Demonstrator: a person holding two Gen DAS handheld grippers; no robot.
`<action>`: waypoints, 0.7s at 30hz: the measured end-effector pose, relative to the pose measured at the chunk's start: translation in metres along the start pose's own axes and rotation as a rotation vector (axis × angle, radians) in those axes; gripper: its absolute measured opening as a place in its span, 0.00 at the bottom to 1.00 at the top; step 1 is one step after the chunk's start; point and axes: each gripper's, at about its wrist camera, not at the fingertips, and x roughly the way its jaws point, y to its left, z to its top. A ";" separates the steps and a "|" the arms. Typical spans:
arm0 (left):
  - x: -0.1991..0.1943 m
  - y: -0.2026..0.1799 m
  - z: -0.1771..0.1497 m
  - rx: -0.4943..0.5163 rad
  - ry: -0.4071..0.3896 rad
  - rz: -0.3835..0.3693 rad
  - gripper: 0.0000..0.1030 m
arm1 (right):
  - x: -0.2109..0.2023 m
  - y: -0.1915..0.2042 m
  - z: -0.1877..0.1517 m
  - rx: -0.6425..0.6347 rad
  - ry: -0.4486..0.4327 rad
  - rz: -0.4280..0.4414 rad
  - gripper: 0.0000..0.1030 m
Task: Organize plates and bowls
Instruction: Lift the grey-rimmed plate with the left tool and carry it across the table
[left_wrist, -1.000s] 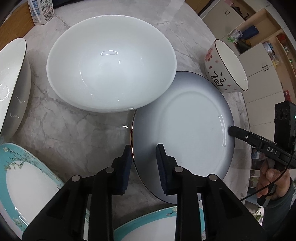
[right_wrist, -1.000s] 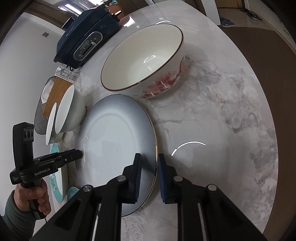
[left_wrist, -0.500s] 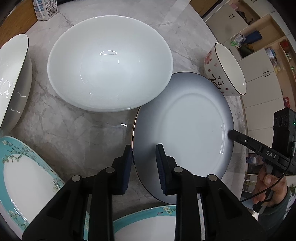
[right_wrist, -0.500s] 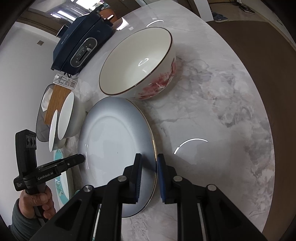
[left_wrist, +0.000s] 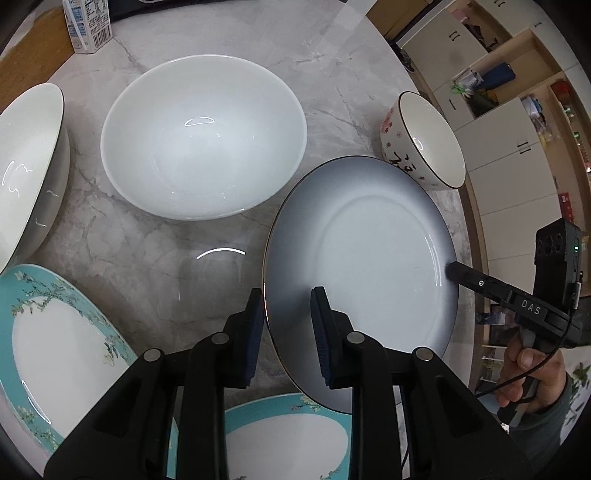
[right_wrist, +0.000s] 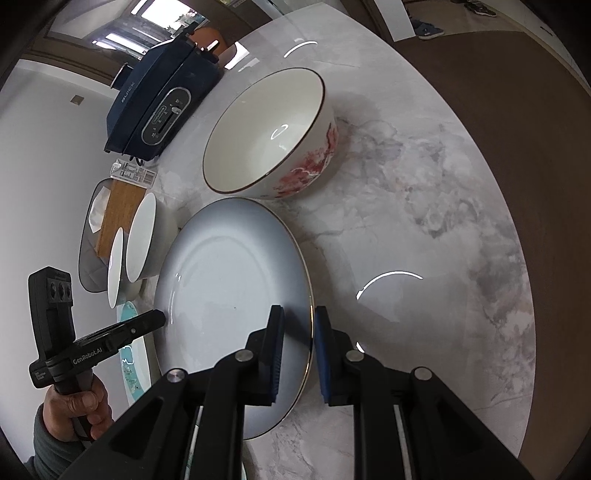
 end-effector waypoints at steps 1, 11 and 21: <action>-0.003 -0.001 -0.003 -0.001 -0.002 -0.002 0.22 | -0.003 0.001 -0.002 0.000 -0.003 0.000 0.18; -0.060 0.001 -0.070 -0.031 -0.060 -0.025 0.22 | -0.042 0.027 -0.049 -0.051 -0.021 0.020 0.18; -0.126 0.050 -0.208 -0.108 -0.094 -0.033 0.22 | -0.051 0.076 -0.155 -0.119 -0.001 0.062 0.16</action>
